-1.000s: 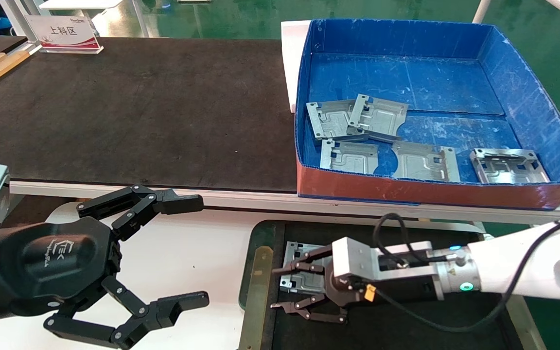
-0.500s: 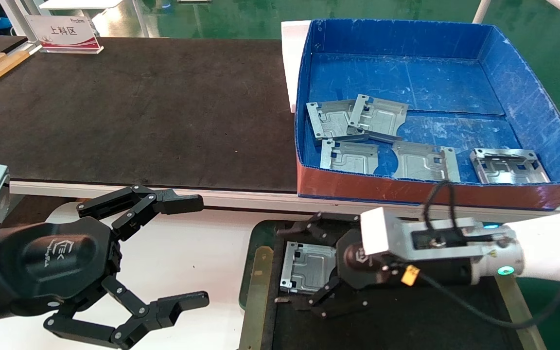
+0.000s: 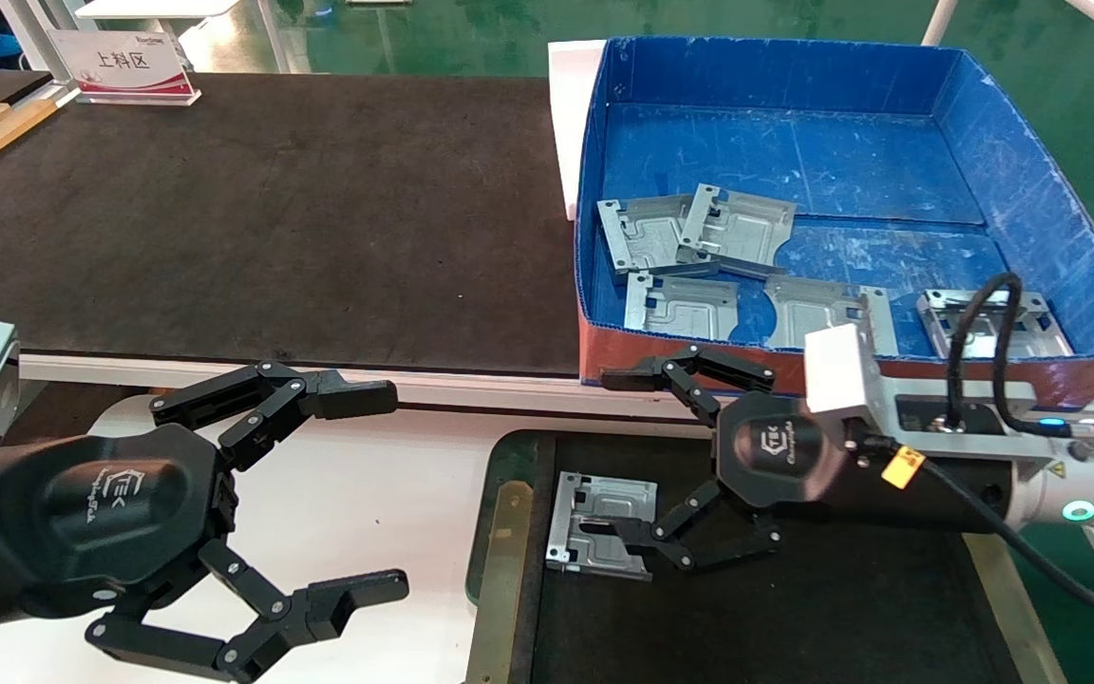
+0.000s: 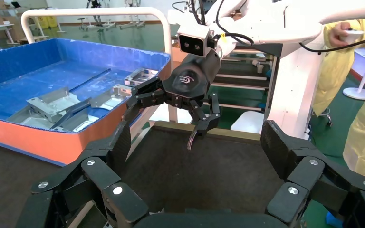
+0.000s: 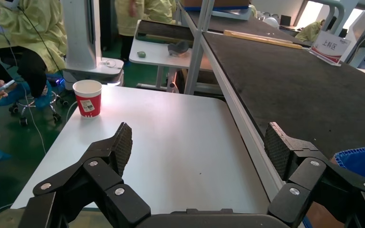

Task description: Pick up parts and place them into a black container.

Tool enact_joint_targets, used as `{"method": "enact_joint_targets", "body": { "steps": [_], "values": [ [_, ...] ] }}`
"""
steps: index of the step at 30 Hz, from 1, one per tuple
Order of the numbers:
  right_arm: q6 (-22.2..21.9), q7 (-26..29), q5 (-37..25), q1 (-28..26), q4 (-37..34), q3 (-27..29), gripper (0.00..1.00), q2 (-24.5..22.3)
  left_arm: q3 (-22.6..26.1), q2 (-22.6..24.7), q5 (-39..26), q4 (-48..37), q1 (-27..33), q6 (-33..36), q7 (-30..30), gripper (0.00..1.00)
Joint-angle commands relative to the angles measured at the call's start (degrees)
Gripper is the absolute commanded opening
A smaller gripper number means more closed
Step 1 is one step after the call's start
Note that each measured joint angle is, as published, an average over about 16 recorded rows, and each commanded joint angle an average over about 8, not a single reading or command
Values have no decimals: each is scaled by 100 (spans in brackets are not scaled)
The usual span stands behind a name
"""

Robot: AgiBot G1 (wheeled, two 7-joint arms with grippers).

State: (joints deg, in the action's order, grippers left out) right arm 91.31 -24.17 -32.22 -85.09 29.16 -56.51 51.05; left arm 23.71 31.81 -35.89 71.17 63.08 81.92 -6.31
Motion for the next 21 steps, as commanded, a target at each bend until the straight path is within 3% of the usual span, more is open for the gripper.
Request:
{"method": "enact_joint_targets", "body": {
  "steps": [1,8,21],
  "values": [
    [11,48,67,16,24,1,100,-34,0,0,0,0,0,0,0,100],
    [-14,89,-27,68,112,111,100,-39,0,0,0,0,0,0,0,100],
    [-127,816,-215,555,1035,947,100,-377,0,0,0,-1,0,0,0,100]
  ]
}}
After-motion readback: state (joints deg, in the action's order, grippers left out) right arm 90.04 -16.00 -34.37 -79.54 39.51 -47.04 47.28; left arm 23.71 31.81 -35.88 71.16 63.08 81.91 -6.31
